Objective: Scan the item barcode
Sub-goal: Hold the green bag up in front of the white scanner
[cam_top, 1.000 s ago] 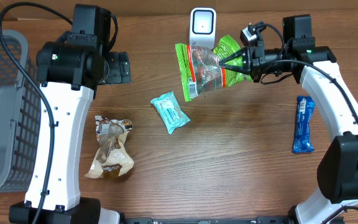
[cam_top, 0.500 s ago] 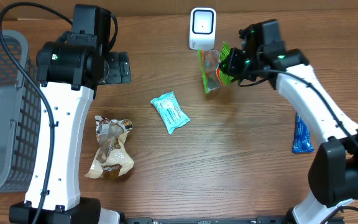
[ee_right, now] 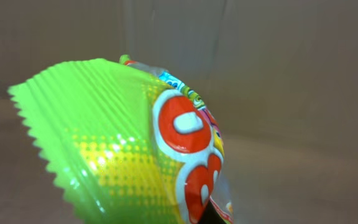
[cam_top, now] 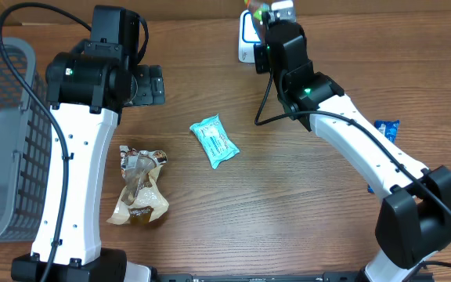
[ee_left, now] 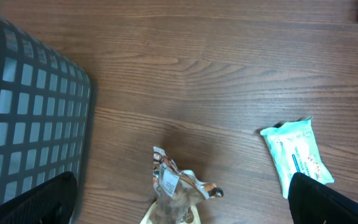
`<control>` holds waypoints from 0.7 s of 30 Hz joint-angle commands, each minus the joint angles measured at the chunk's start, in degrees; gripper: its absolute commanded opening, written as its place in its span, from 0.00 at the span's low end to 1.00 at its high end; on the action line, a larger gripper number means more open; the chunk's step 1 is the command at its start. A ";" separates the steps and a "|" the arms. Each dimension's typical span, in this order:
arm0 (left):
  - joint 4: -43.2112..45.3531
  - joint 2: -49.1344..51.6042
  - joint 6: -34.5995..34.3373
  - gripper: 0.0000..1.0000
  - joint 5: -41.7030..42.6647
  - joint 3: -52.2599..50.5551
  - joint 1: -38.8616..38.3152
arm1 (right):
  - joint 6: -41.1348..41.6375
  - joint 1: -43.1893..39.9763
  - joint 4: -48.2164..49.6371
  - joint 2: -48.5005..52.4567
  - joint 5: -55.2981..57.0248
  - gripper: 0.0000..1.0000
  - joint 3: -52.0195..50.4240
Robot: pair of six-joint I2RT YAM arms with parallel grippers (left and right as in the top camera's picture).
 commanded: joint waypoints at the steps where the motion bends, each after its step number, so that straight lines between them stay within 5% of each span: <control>1: 0.07 -1.16 0.87 0.99 -0.79 1.01 0.20 | -13.07 -0.72 6.25 2.25 4.42 0.04 1.73; 10: 0.07 -1.16 0.87 1.00 -0.79 1.01 0.20 | -33.79 -1.73 25.49 12.07 1.25 0.04 1.73; 21: 0.07 -1.16 0.87 1.00 -0.79 1.01 0.20 | -35.21 -1.99 37.16 17.09 -1.07 0.04 1.73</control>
